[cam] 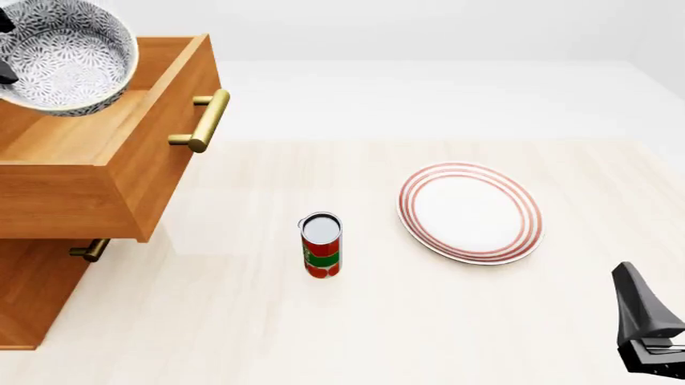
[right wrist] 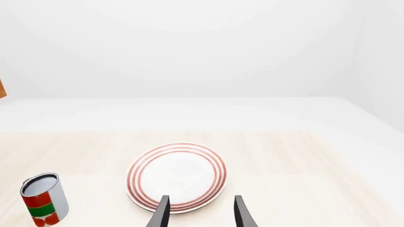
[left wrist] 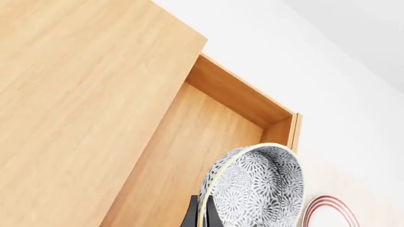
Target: Put the bowl in the top drawer of the cabinet.
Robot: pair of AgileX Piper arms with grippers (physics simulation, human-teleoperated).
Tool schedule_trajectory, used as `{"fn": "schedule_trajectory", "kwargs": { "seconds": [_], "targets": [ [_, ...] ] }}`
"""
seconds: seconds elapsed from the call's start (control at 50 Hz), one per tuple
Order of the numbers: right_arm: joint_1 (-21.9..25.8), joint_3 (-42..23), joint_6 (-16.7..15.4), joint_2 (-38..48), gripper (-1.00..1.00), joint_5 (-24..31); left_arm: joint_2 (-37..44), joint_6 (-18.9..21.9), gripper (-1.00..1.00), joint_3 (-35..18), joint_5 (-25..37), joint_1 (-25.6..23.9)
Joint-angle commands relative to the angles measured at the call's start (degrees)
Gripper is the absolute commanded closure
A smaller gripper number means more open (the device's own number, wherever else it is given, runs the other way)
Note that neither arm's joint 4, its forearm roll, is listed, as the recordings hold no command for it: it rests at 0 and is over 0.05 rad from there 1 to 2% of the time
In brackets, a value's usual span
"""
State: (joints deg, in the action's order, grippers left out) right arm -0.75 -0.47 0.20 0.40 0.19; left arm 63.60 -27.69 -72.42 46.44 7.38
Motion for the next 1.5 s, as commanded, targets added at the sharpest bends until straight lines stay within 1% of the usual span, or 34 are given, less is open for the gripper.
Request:
{"fn": "schedule_trajectory", "kwargs": {
  "seconds": [0.02,0.34,0.74,1.24,1.5],
  "targets": [
    [-0.02,0.00,-0.01,0.01,-1.00,0.00,0.82,0.59,1.00,0.14,-0.87,0.75],
    [-0.01,0.00,-0.01,0.00,-1.00,0.00,2.36,1.07,1.00,0.67,-1.96,1.37],
    [0.00,0.00,0.00,-0.01,-1.00,0.00,5.29,1.99,1.00,-1.01,-2.37,1.68],
    [0.00,0.00,0.00,0.00,-1.00,0.00,7.46,3.46,1.00,-1.31,-2.67,1.51],
    [0.00,0.00,0.01,0.00,-1.00,0.00,8.34,3.94,1.00,-0.99,-3.20,2.23]
  ]
}}
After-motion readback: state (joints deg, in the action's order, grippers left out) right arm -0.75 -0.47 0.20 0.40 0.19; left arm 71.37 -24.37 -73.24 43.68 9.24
